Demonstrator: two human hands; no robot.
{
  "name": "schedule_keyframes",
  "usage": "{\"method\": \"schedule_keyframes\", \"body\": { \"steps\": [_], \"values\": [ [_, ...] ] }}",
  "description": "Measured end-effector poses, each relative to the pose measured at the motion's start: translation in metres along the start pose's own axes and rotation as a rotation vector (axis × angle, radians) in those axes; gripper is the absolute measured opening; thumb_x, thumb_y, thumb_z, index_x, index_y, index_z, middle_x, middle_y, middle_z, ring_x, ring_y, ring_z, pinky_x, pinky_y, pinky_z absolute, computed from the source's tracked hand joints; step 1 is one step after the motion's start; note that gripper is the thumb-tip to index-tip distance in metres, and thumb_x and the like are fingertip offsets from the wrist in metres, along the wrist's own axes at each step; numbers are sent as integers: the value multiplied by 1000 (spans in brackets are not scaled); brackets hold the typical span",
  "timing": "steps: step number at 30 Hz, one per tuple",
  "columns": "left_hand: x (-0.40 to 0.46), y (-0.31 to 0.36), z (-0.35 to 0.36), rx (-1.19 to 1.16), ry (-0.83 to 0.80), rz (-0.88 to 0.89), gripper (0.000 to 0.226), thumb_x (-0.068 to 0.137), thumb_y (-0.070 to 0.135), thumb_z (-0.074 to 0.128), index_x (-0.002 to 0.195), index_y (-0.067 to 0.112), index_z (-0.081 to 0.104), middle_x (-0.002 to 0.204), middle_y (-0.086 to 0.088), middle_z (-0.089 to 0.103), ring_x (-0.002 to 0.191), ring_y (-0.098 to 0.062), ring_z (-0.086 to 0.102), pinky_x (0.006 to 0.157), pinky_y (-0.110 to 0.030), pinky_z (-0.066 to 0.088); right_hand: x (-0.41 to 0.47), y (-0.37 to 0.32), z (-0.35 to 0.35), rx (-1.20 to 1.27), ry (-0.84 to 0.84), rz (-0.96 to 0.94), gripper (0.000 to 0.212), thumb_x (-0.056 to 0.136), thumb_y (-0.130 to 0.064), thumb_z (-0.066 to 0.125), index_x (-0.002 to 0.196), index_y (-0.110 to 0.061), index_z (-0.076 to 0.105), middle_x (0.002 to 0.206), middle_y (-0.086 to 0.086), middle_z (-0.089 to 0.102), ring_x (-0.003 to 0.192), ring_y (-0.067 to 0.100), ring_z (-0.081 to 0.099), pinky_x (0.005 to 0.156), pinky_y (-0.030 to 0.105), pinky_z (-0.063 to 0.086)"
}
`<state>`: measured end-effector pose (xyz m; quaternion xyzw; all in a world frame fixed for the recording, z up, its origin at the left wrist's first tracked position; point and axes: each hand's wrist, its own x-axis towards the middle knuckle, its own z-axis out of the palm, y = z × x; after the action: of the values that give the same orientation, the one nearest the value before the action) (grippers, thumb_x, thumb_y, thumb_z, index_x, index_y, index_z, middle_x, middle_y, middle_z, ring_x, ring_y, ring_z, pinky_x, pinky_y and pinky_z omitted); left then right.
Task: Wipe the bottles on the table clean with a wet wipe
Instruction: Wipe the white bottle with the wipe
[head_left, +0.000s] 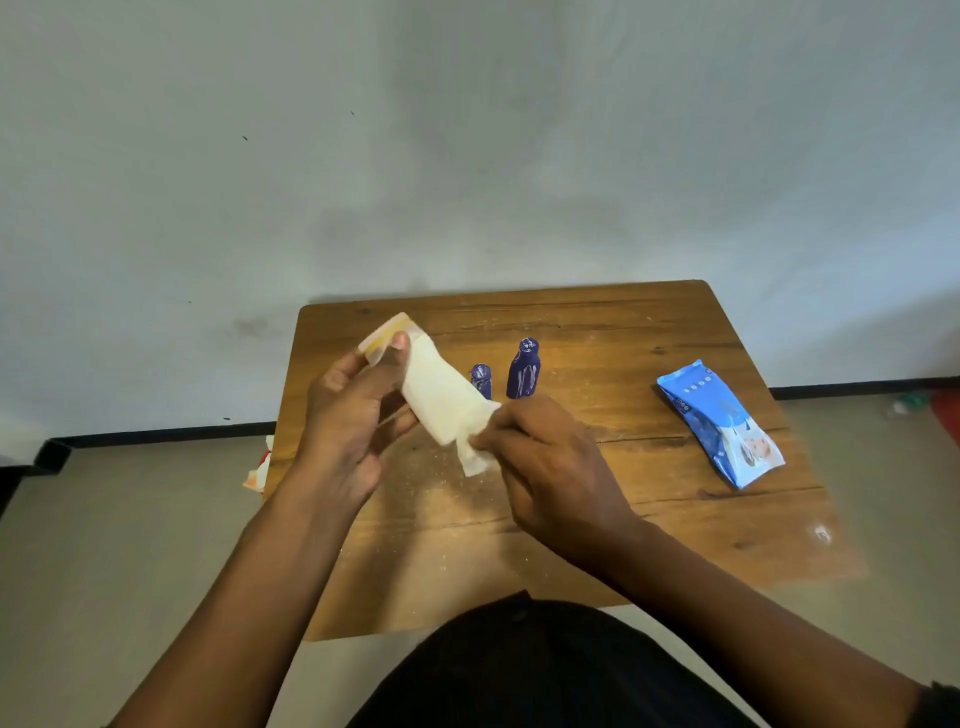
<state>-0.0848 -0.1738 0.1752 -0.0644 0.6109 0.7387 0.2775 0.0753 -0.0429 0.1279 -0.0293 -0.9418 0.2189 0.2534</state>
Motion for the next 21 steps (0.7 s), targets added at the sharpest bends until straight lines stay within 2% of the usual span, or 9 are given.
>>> {"method": "schedule_keyframes", "body": {
  "steps": [2, 4, 8, 9, 11, 12, 18, 21],
  "values": [
    [12, -3, -6, 90, 109, 149, 41, 88, 20, 82, 125, 9, 66, 116, -10, 76, 108, -29, 75, 80, -42, 65, -8, 10, 0, 12, 27, 116, 26, 86, -2, 77, 111, -10, 78, 109, 3, 68, 101, 18, 63, 80, 35, 56],
    [23, -7, -12, 216, 157, 271, 43, 84, 16, 85, 123, 11, 66, 119, -9, 72, 110, -27, 72, 79, -40, 65, -11, 19, -4, 69, 91, 265, 24, 89, -3, 75, 110, -14, 79, 106, -2, 68, 99, 11, 63, 81, 31, 56],
    [53, -19, -23, 635, 164, 418, 45, 79, 27, 89, 119, 25, 68, 119, 4, 70, 104, -17, 67, 74, -25, 55, -5, 24, -11, 148, 145, 432, 22, 93, -8, 74, 109, -23, 78, 106, -9, 68, 99, -1, 61, 81, 11, 49],
    [63, -24, -26, 726, 150, 433, 45, 78, 29, 88, 118, 27, 68, 119, 6, 70, 103, -16, 66, 73, -25, 53, -4, 24, -11, 177, 144, 453, 23, 94, -8, 73, 109, -24, 78, 106, -10, 68, 100, -3, 61, 82, 8, 46],
    [83, -33, -30, 864, 115, 444, 42, 76, 33, 89, 112, 33, 68, 118, 7, 69, 101, -17, 66, 75, -34, 57, -2, 23, -10, 216, 141, 468, 22, 94, -7, 73, 108, -23, 78, 104, -10, 68, 101, -2, 61, 82, 5, 43],
    [93, -38, -32, 929, 96, 447, 41, 75, 34, 89, 109, 34, 67, 116, 7, 69, 100, -18, 66, 76, -37, 58, -1, 21, -9, 227, 139, 467, 22, 94, -7, 73, 108, -23, 78, 104, -10, 69, 101, -1, 62, 82, 5, 43],
    [133, -68, -35, 1237, -22, 454, 34, 76, 25, 89, 100, 25, 65, 105, 5, 70, 91, -21, 65, 73, -37, 56, 7, 19, -4, 259, 139, 469, 21, 94, -6, 72, 107, -21, 78, 104, -11, 69, 101, 4, 64, 81, 19, 52],
    [145, -80, -39, 1366, -44, 435, 34, 75, 28, 87, 94, 30, 60, 101, 4, 71, 86, -23, 65, 69, -35, 54, 11, 21, -3, 247, 141, 489, 20, 94, -6, 72, 107, -20, 79, 105, -9, 70, 101, 4, 64, 82, 19, 52]
  ]
}}
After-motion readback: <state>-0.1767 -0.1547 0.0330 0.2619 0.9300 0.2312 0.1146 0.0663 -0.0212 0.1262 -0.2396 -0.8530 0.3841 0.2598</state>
